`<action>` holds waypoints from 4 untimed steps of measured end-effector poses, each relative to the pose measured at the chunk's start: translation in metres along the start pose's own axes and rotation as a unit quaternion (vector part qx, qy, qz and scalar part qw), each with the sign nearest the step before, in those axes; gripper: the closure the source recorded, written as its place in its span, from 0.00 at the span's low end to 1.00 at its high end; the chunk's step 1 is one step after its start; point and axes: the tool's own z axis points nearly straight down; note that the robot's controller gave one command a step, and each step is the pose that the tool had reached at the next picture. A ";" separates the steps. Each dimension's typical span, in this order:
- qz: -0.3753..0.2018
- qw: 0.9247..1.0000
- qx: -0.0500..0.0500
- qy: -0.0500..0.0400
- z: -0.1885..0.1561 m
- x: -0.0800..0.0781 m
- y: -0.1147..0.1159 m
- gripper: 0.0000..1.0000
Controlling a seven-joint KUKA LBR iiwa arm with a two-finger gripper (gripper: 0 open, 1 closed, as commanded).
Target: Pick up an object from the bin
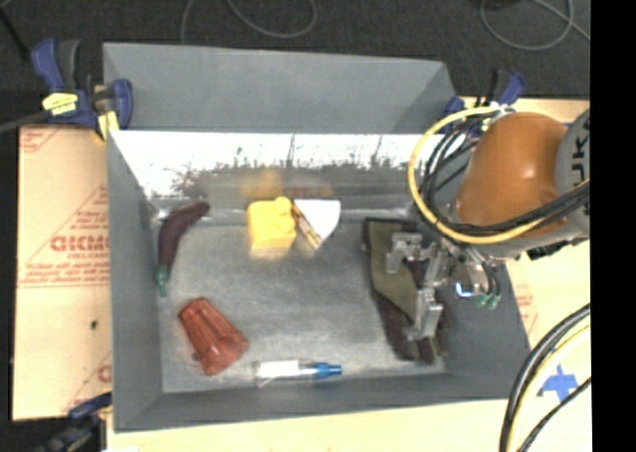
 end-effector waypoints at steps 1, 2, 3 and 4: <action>-0.001 1.000 0.000 -0.003 -0.004 -0.001 0.000 0.00; 0.053 0.999 0.000 -0.004 0.041 0.006 -0.010 0.00; 0.133 0.991 -0.001 -0.002 0.051 0.011 -0.022 0.00; 0.118 0.993 0.000 -0.004 0.034 0.031 -0.022 0.00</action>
Offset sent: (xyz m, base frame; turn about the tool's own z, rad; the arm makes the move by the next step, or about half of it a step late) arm -0.0194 -0.0239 -0.0998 0.2439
